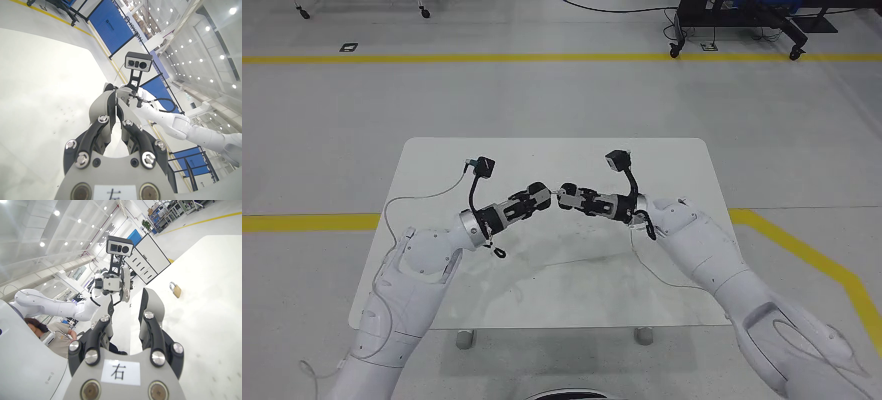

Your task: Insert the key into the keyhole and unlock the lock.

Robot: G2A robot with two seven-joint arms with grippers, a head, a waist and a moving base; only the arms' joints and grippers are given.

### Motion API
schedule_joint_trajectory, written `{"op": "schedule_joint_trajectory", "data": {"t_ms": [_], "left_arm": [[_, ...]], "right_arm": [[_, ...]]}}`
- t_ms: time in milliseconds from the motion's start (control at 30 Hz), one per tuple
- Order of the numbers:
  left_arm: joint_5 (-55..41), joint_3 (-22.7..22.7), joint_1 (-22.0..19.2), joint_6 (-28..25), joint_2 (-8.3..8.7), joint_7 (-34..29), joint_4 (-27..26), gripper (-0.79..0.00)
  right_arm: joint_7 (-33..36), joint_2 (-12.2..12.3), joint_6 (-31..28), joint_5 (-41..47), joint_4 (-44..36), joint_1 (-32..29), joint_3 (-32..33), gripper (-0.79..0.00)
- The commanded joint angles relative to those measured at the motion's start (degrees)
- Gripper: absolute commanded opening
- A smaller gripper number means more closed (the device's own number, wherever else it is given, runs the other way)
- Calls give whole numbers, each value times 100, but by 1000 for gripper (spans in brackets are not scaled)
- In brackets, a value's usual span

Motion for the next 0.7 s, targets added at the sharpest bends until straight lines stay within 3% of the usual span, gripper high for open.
{"op": "schedule_joint_trajectory", "data": {"t_ms": [0,67,167,300,367,500,567,667], "left_arm": [[25,13,-9,-20,5,-13,1,-785],[46,19,-15,-20,9,-18,1,-785],[81,32,-31,-3,16,-31,14,-785],[111,38,-49,6,22,19,63,-785],[100,40,-53,11,24,54,89,-785],[104,50,-70,31,28,93,117,-785],[105,58,-75,41,29,107,117,-785],[129,71,-80,39,34,114,106,-785]], "right_arm": [[0,11,0,220,5,45,-101,-539],[0,40,0,311,34,95,-196,-588],[0,86,0,437,29,143,-301,-570],[0,142,0,584,-7,169,-416,-613],[0,166,0,663,-12,178,-477,-690],[0,196,0,794,3,215,-613,-714],[0,207,0,855,-1,237,-677,-785],[0,222,0,925,21,268,-768,-785]]}}
